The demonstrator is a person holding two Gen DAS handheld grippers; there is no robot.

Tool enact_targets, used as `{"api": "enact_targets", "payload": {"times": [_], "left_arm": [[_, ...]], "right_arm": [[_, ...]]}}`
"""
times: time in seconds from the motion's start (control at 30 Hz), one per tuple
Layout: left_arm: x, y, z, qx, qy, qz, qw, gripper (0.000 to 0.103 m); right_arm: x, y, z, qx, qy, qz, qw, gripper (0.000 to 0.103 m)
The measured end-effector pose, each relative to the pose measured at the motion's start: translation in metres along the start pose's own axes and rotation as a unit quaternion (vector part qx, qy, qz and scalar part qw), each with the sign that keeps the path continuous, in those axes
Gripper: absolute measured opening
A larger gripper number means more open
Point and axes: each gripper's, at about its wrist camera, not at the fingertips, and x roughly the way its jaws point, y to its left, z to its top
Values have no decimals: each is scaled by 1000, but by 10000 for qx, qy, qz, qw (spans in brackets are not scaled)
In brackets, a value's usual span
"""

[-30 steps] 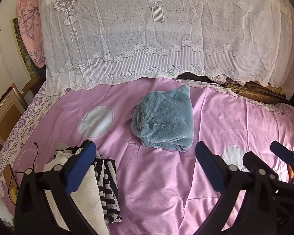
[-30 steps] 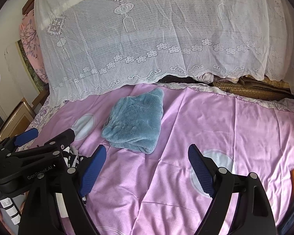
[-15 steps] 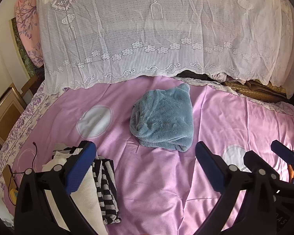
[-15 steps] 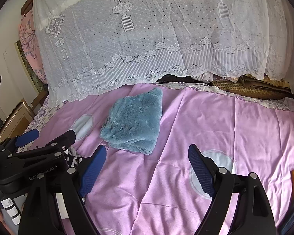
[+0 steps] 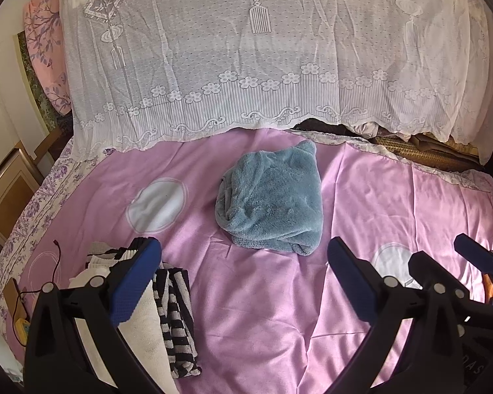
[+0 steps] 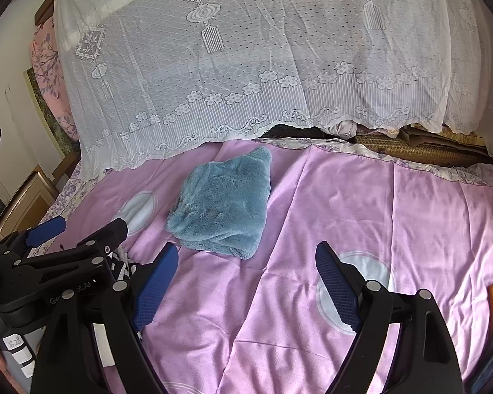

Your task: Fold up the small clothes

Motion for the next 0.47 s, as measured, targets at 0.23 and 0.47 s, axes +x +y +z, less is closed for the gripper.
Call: {"api": "enact_targets", "payload": {"times": [0.23,0.47], "left_arm": [[-1,-2,0,48,43,4,10000,99],[1,1,2,-32,92,-38,9999,99]], "right_arm": [[2,-2,0,4,3,-22,10000,86],[4,-3,0,39,-14,-41,10000,86]]}}
